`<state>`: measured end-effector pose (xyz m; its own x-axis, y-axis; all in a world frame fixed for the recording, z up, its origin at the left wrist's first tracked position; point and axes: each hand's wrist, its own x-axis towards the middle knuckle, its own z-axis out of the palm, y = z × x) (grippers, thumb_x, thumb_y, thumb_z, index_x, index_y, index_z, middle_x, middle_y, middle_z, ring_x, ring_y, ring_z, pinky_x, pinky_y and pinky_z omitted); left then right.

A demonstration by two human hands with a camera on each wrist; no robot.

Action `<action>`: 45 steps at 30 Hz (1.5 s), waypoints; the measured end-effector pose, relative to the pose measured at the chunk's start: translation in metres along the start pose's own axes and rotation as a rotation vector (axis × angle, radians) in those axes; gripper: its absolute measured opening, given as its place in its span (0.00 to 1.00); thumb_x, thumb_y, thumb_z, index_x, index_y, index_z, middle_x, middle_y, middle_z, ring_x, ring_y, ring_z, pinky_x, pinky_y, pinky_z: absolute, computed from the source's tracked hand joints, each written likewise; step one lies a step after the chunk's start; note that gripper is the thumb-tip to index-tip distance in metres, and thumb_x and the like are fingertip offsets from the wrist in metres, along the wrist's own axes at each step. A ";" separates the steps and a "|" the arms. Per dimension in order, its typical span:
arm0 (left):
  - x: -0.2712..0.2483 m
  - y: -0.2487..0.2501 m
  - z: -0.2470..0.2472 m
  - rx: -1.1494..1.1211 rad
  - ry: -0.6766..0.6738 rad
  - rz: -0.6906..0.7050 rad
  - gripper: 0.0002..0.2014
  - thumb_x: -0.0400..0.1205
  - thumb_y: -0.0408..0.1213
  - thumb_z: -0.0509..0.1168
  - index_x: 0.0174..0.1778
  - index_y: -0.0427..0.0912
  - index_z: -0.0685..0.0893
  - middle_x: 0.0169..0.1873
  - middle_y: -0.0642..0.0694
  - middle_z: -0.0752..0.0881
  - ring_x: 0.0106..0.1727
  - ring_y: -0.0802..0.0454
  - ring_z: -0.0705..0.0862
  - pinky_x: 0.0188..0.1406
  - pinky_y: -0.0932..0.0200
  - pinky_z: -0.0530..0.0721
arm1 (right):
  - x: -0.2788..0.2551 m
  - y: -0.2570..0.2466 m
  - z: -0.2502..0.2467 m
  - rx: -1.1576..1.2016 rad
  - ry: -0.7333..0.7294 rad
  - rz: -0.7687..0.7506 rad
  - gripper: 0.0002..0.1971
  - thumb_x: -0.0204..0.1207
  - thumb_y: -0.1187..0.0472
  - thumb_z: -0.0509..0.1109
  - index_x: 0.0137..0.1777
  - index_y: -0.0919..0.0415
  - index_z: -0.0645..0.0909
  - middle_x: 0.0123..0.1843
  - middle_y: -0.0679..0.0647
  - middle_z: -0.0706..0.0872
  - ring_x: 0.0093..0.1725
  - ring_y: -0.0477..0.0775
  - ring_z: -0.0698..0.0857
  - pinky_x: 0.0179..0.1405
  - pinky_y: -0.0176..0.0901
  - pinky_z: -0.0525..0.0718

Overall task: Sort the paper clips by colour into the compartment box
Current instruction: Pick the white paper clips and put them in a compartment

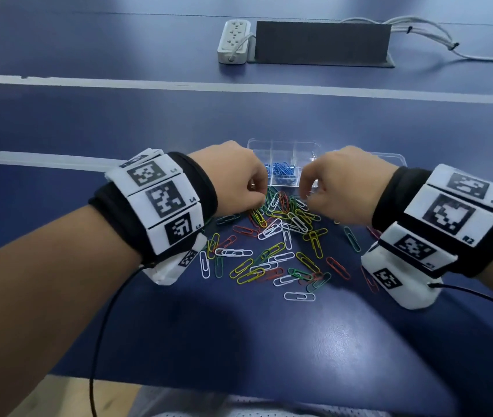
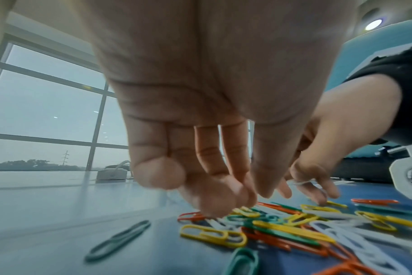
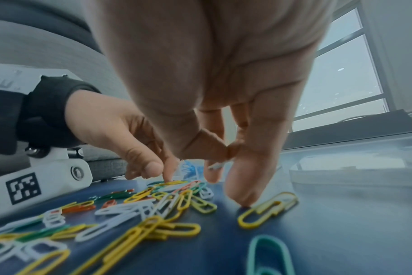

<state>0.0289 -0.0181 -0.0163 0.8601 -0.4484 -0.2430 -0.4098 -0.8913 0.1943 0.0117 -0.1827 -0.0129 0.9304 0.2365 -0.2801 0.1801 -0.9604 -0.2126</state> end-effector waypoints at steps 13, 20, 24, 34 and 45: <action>0.015 0.031 0.005 0.084 -0.003 -0.069 0.10 0.75 0.47 0.68 0.45 0.46 0.88 0.26 0.51 0.70 0.38 0.44 0.77 0.37 0.55 0.75 | 0.007 -0.013 0.005 -0.113 0.051 -0.040 0.11 0.76 0.63 0.63 0.53 0.60 0.86 0.47 0.61 0.85 0.51 0.65 0.84 0.39 0.43 0.72; 0.008 0.022 -0.001 -0.076 -0.011 -0.021 0.04 0.74 0.40 0.69 0.33 0.48 0.82 0.26 0.54 0.78 0.36 0.53 0.78 0.36 0.62 0.74 | 0.008 -0.009 0.005 -0.059 0.000 -0.043 0.10 0.70 0.62 0.68 0.51 0.54 0.85 0.48 0.55 0.87 0.51 0.60 0.84 0.43 0.40 0.75; -0.001 0.014 -0.003 -0.256 -0.008 -0.033 0.03 0.72 0.38 0.71 0.34 0.45 0.85 0.23 0.52 0.84 0.25 0.57 0.82 0.29 0.66 0.80 | 0.007 -0.001 0.004 -0.020 -0.036 0.001 0.11 0.68 0.59 0.71 0.51 0.54 0.85 0.41 0.51 0.83 0.44 0.56 0.80 0.44 0.39 0.76; -0.008 0.009 0.002 -0.385 -0.144 -0.026 0.09 0.77 0.31 0.59 0.39 0.50 0.79 0.27 0.52 0.82 0.29 0.54 0.84 0.33 0.65 0.81 | 0.005 0.013 -0.008 0.840 -0.223 0.265 0.12 0.72 0.70 0.54 0.29 0.61 0.73 0.32 0.57 0.74 0.25 0.53 0.72 0.25 0.37 0.71; -0.013 0.023 0.010 0.063 -0.115 0.014 0.11 0.72 0.52 0.72 0.41 0.49 0.85 0.25 0.55 0.73 0.33 0.54 0.74 0.24 0.62 0.65 | -0.011 -0.011 0.009 -0.073 -0.061 -0.140 0.08 0.69 0.51 0.71 0.47 0.50 0.84 0.27 0.43 0.70 0.37 0.51 0.74 0.39 0.37 0.71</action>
<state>0.0053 -0.0334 -0.0183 0.8152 -0.4626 -0.3484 -0.4432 -0.8856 0.1390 -0.0035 -0.1736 -0.0160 0.8736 0.3754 -0.3096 0.3317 -0.9250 -0.1856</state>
